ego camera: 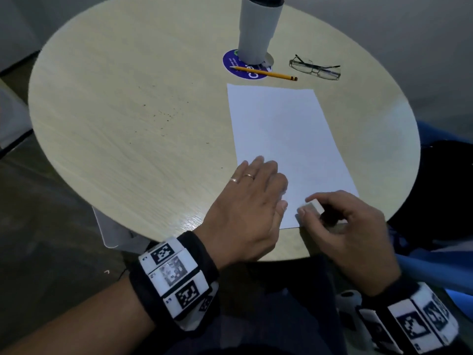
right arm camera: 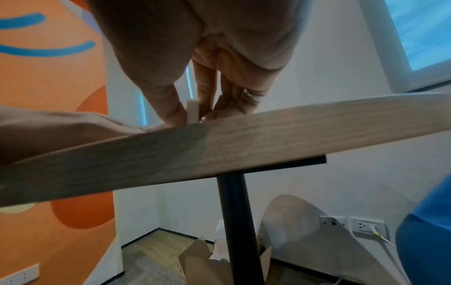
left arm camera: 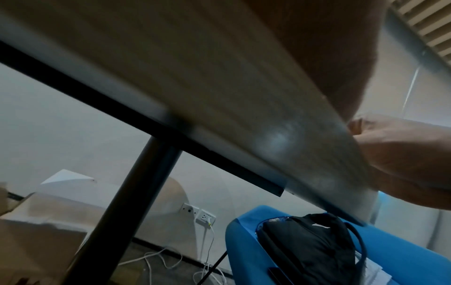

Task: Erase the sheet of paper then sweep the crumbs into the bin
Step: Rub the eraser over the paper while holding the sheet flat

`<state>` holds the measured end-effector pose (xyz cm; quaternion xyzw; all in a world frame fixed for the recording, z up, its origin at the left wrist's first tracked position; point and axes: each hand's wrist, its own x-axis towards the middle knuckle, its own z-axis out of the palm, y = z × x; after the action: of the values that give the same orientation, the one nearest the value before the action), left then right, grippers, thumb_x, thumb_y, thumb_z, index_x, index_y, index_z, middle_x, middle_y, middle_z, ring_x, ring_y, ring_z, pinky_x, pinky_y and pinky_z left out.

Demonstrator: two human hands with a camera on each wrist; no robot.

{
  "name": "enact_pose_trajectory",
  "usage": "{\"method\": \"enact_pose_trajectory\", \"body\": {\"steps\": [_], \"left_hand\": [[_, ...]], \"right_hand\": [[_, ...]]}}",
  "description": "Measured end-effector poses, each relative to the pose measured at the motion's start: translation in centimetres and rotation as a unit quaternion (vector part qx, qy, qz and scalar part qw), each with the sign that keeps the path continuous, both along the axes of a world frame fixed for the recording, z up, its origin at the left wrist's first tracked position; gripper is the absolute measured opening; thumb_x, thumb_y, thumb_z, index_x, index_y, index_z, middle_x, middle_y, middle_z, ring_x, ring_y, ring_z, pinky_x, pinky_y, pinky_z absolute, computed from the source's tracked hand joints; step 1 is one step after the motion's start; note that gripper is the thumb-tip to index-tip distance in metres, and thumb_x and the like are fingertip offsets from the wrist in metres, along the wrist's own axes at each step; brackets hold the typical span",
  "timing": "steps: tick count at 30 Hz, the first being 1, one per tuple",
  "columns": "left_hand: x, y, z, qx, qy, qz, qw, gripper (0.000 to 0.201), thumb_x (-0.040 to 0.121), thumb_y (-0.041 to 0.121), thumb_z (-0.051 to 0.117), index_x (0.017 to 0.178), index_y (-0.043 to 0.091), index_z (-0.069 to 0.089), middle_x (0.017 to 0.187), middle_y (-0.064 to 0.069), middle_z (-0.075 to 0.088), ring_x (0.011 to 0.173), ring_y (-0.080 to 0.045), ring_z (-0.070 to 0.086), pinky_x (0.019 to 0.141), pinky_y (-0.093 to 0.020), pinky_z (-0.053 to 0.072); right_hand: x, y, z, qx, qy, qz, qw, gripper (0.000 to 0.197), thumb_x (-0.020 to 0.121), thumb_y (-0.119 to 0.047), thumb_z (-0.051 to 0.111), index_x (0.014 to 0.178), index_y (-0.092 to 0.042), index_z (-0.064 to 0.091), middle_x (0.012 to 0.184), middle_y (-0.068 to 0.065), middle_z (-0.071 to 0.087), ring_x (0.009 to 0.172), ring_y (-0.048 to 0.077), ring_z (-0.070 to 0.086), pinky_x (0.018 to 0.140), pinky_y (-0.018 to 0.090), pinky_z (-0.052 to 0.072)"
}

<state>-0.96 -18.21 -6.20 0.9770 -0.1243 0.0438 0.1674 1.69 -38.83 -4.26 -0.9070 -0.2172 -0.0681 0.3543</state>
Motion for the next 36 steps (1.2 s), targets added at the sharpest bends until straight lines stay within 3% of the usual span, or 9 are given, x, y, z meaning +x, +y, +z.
{"method": "enact_pose_trajectory", "body": {"steps": [2, 5, 10, 15, 17, 21, 26, 32, 36], "left_hand": [[-0.1, -0.1, -0.3, 0.027, 0.029, 0.007, 0.999, 0.048, 0.110, 0.039, 0.024, 0.149, 0.016, 0.041, 0.171, -0.007, 0.024, 0.161, -0.032, 0.012, 0.128, -0.050, 0.014], [0.0, -0.2, -0.5, 0.057, 0.046, 0.005, 0.997, 0.060, 0.110, 0.043, 0.015, 0.163, 0.017, 0.025, 0.177, -0.002, 0.003, 0.162, -0.028, -0.004, 0.130, -0.049, 0.006], [0.2, -0.5, -0.6, 0.071, 0.062, 0.006, 0.996, 0.060, 0.109, 0.042, 0.015, 0.163, 0.017, 0.023, 0.177, -0.001, 0.000, 0.162, -0.030, -0.005, 0.130, -0.051, 0.004], [0.3, -0.3, -0.6, 0.075, 0.064, 0.005, 0.995, 0.062, 0.109, 0.044, 0.014, 0.164, 0.017, 0.023, 0.177, -0.001, 0.001, 0.162, -0.029, -0.005, 0.130, -0.052, 0.006], [0.3, -0.4, -0.7, 0.076, 0.063, 0.004, 0.995, 0.062, 0.109, 0.044, 0.015, 0.164, 0.017, 0.024, 0.177, -0.001, 0.002, 0.162, -0.029, -0.004, 0.130, -0.052, 0.007], [0.4, -0.5, -0.8, 0.083, 0.065, 0.009, 0.994, 0.062, 0.109, 0.044, 0.013, 0.164, 0.017, 0.021, 0.176, -0.001, -0.002, 0.162, -0.030, -0.006, 0.130, -0.052, 0.005], [0.4, -0.5, -0.8, 0.082, 0.060, 0.009, 0.995, 0.062, 0.109, 0.043, 0.014, 0.164, 0.015, 0.022, 0.176, -0.003, 0.000, 0.162, -0.031, -0.005, 0.129, -0.053, 0.006], [0.4, -0.6, -0.8, 0.086, 0.064, 0.010, 0.994, 0.062, 0.109, 0.044, 0.013, 0.164, 0.017, 0.020, 0.176, -0.002, -0.003, 0.162, -0.030, -0.006, 0.130, -0.052, 0.004], [0.5, -0.6, -0.7, 0.081, 0.069, 0.010, 0.994, 0.062, 0.109, 0.044, 0.011, 0.165, 0.017, 0.018, 0.176, -0.002, -0.005, 0.162, -0.030, -0.009, 0.130, -0.053, 0.003]], "right_hand": [[-0.1, 1.0, -0.1, -0.009, 0.005, 0.025, 1.000, 0.010, 0.088, -0.016, 0.083, 0.093, -0.018, 0.075, 0.079, -0.009, 0.067, 0.067, 0.013, 0.065, 0.065, 0.029, 0.053], [0.1, 0.7, -0.1, -0.006, 0.022, 0.033, 0.999, 0.009, 0.088, -0.013, 0.081, 0.088, -0.019, 0.074, 0.078, -0.009, 0.070, 0.066, 0.015, 0.067, 0.063, 0.032, 0.054], [2.0, -3.1, 0.5, -0.012, 0.044, -0.024, 0.999, 0.021, 0.085, -0.007, 0.082, 0.076, -0.024, 0.073, 0.074, -0.004, 0.071, 0.067, 0.015, 0.067, 0.068, 0.039, 0.055], [0.2, -0.6, 0.8, -0.015, 0.019, 0.051, 0.998, 0.012, 0.086, -0.011, 0.086, 0.083, -0.018, 0.077, 0.074, -0.009, 0.070, 0.066, 0.012, 0.062, 0.065, 0.024, 0.049], [0.3, -0.6, 0.6, -0.017, 0.041, 0.068, 0.997, 0.015, 0.086, -0.011, 0.085, 0.080, -0.021, 0.075, 0.070, -0.006, 0.067, 0.064, 0.015, 0.060, 0.063, 0.028, 0.048], [1.7, -3.7, 0.6, 0.013, 0.087, 0.021, 0.996, 0.019, 0.085, -0.006, 0.083, 0.075, -0.019, 0.074, 0.070, -0.001, 0.069, 0.064, 0.019, 0.063, 0.066, 0.038, 0.051], [0.8, -1.6, 0.9, 0.013, 0.054, 0.023, 0.998, 0.016, 0.083, -0.007, 0.086, 0.079, -0.019, 0.077, 0.073, -0.010, 0.071, 0.065, 0.012, 0.063, 0.065, 0.021, 0.049], [1.8, -3.5, 0.8, 0.007, 0.104, 0.032, 0.994, 0.017, 0.086, -0.006, 0.083, 0.075, -0.017, 0.075, 0.071, 0.001, 0.070, 0.064, 0.019, 0.063, 0.064, 0.039, 0.052], [1.5, -2.9, 1.5, -0.002, 0.063, 0.022, 0.998, 0.020, 0.084, -0.007, 0.087, 0.078, -0.023, 0.076, 0.072, -0.009, 0.071, 0.063, 0.013, 0.062, 0.062, 0.028, 0.051]]}}
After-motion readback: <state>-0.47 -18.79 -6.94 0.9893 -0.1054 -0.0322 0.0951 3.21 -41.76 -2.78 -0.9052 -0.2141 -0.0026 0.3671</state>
